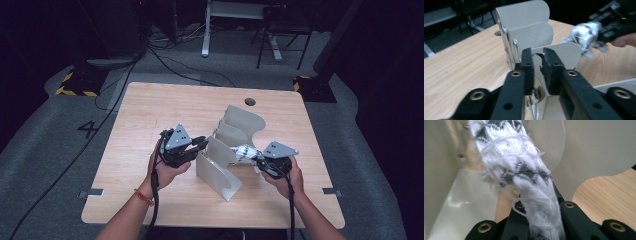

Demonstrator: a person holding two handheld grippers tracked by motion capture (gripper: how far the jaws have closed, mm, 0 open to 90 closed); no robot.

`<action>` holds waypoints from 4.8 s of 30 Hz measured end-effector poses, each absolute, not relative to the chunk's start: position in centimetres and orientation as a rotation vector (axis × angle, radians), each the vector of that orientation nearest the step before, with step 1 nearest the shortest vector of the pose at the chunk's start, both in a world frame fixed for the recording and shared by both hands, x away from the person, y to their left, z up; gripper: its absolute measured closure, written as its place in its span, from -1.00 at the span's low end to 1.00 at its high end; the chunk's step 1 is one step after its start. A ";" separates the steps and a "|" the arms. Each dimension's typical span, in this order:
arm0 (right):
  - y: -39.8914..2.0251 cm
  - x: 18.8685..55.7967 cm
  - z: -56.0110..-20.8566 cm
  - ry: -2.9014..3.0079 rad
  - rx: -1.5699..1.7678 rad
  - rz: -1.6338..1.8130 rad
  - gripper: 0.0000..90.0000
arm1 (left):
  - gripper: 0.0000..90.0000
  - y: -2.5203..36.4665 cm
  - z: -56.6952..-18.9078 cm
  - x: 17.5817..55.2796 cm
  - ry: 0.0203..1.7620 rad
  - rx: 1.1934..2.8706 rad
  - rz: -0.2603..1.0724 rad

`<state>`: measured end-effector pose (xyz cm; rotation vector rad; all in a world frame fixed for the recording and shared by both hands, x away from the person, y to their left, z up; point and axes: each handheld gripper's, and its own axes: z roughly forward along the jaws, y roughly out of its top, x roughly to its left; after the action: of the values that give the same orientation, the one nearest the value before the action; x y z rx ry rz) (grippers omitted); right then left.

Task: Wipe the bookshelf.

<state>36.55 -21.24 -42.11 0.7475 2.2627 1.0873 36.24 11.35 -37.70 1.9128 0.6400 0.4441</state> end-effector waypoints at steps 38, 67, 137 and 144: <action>-23.8 26.1 -43.2 2.452 0.541 1.181 0.79 | -0.12 10.2 -44.0 33.7 0.615 2.112 0.307; -26.7 24.3 -38.3 2.102 0.671 1.276 0.80 | -0.17 6.5 -40.1 31.7 0.421 1.964 0.321; -26.2 29.6 -42.4 1.982 0.888 1.041 0.85 | 0.63 2.1 -40.5 30.8 0.297 1.966 0.299; -23.8 27.8 -41.3 1.987 0.741 1.064 0.86 | 0.63 2.2 -40.6 30.9 0.303 1.966 0.298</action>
<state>27.77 -23.82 -41.25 0.7413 1.9872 1.0640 30.87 2.15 -40.58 1.9661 0.3032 0.2979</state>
